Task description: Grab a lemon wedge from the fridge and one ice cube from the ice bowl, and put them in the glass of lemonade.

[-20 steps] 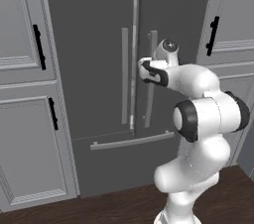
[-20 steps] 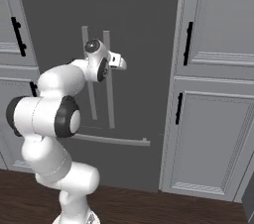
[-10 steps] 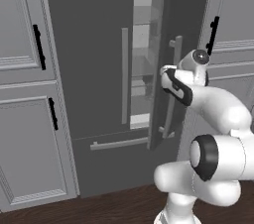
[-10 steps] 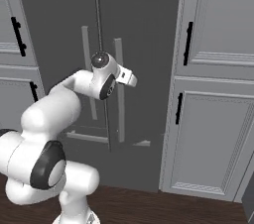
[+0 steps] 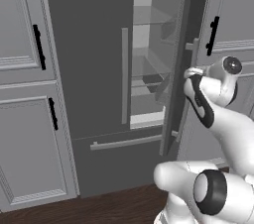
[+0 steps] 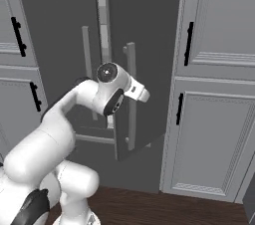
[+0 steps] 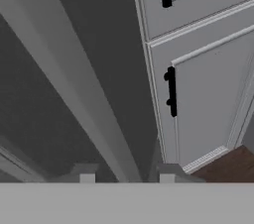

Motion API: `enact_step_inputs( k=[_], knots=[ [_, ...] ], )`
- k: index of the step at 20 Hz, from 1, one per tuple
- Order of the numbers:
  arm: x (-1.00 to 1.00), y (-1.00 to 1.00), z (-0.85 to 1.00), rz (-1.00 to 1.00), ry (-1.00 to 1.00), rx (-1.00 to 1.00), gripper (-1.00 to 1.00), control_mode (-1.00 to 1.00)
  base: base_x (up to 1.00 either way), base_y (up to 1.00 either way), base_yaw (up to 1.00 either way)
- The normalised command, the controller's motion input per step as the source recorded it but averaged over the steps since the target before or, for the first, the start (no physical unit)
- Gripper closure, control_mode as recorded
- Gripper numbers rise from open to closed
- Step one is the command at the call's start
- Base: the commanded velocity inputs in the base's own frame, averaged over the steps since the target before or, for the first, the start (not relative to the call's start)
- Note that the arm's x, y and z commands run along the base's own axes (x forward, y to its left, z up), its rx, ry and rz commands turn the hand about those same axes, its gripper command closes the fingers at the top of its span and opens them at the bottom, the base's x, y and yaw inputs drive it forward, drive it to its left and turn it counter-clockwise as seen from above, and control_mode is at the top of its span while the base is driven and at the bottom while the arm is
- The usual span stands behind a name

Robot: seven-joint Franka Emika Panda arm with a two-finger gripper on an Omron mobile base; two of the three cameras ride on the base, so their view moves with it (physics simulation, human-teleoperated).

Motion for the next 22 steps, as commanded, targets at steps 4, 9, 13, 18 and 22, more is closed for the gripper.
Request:
enact_step_inputs(
  k=[4,9,13,18,22],
  knots=[
    [-0.83,0.00,0.78,0.00,-0.19,0.01,-1.00,-1.00,0.00,0.00,0.00],
    [-0.63,0.41,0.83,0.00,-0.07,-0.03,-1.00,-1.00,0.00,0.00,0.00],
    [0.16,0.95,0.53,0.00,0.26,-0.24,-1.00,-1.00,0.00,0.00,0.00],
    [0.60,0.98,0.30,-0.03,0.45,-0.32,-1.00,-1.00,0.00,0.00,0.00],
    [0.96,0.39,-0.01,-0.09,0.53,-0.34,-1.00,-1.00,0.00,0.00,0.00]
  ],
)
